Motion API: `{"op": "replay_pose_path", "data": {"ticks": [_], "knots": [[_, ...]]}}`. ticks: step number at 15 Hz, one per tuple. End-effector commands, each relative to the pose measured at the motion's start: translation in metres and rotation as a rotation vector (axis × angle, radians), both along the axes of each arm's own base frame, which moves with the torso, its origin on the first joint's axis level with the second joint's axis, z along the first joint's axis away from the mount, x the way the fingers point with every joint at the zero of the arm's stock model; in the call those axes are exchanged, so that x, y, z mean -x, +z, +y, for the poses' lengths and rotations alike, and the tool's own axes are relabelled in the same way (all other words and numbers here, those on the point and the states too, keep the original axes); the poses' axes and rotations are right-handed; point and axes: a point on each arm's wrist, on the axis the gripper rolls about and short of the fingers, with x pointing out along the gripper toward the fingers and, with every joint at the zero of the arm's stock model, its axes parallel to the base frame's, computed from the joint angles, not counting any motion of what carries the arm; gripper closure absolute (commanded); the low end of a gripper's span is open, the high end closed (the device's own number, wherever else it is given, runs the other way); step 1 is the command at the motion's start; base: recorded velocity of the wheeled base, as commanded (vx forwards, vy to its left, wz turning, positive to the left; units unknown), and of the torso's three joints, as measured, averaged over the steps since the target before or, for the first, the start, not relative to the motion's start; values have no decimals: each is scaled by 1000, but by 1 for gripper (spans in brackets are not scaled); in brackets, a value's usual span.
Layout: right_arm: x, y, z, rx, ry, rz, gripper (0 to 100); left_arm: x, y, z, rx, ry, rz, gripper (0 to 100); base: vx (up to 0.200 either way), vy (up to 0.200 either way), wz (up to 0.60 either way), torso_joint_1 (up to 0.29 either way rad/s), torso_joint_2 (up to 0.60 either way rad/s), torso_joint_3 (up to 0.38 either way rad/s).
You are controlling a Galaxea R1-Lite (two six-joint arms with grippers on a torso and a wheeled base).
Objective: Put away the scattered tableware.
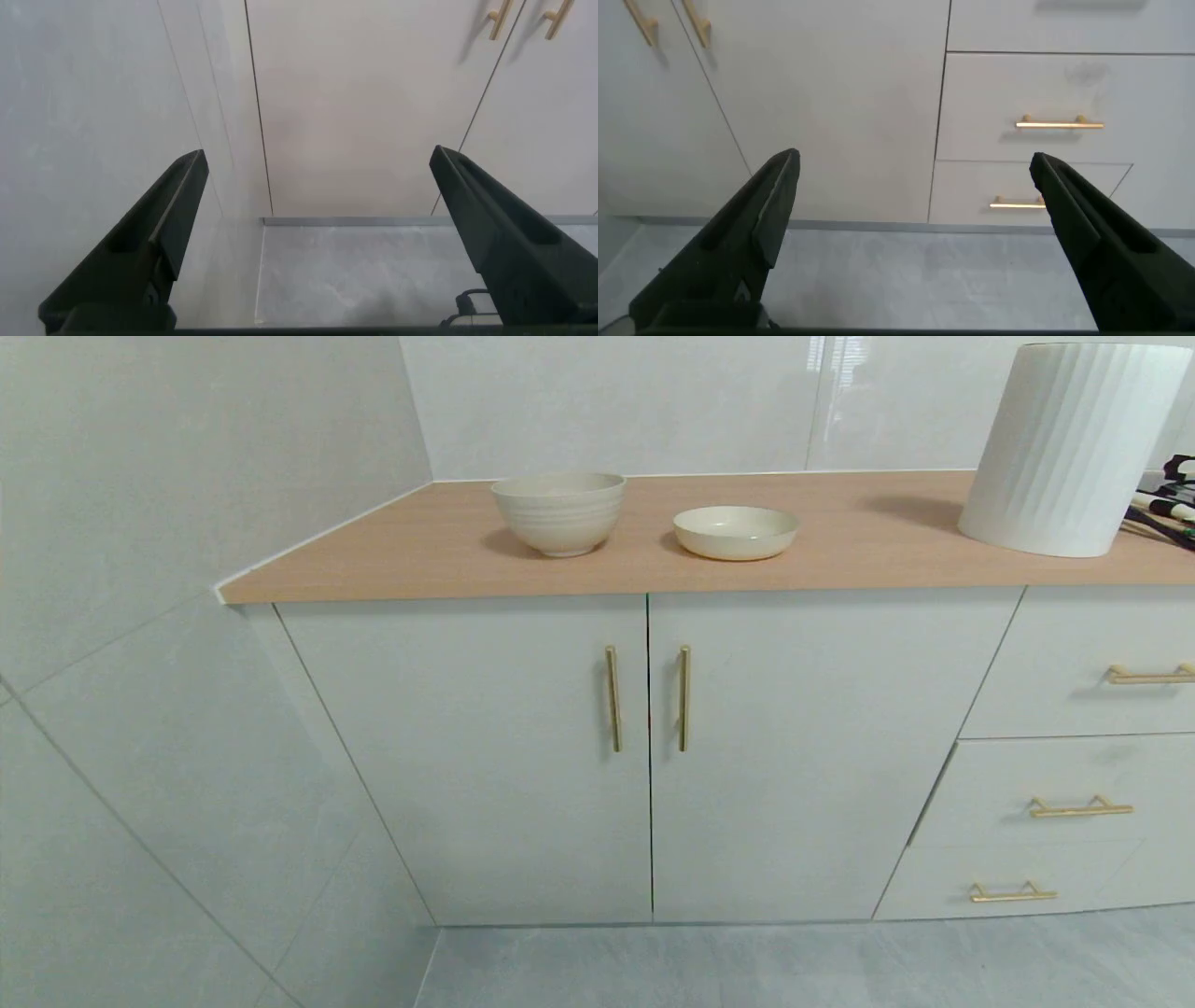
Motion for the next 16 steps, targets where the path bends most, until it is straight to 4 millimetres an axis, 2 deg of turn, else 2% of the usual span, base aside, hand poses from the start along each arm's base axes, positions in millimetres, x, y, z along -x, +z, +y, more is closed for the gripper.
{"op": "replay_pose_path", "data": {"ticks": [1, 2, 3, 5, 6, 7, 9, 10, 12, 16], "knots": [[5, 25, 0, -7, 16, -60, 0, 0, 0, 0, 0, 0, 0, 0, 0, 0, 0, 0, 0, 0], [8, 61, 0, -56, 62, -96, 0, 0, 0, 0, 0, 0, 0, 0, 0, 0, 0, 0, 0, 0], [-2, 76, 0, -66, 139, -39, 0, 0, 0, 0, 0, 0, 0, 0, 0, 0, 0, 0, 0, 0], [-53, 86, 8, -76, 297, 248, 0, 0, 0, 0, 0, 0, 0, 0, 0, 0, 0, 0, 0, 0], [-66, 88, 10, -80, 328, 301, 0, 0, 0, 0, 0, 0, 0, 0, 0, 0, 0, 0, 0, 0], [-114, 99, 24, -79, 451, 410, 0, 0, 0, 0, 0, 0, 0, 0, 0, 0, 0, 0, 0, 0], [-172, 109, 55, -57, 570, 410, 0, 0, 0, 0, 0, 0, 0, 0, 0, 0, 0, 0, 0, 0], [-201, 109, 73, -56, 611, 413, 0, 0, 0, 0, 0, 0, 0, 0, 0, 0, 0, 0, 0, 0], [-238, 97, 107, -41, 660, 489, 0, 0, 0, 0, 0, 0, 0, 0, 0, 0, 0, 0, 0, 0], [-277, 87, 153, -41, 733, 531, 0, 0, 0, 0, 0, 0, 0, 0, 0, 0, 0, 0, 0, 0]]}}
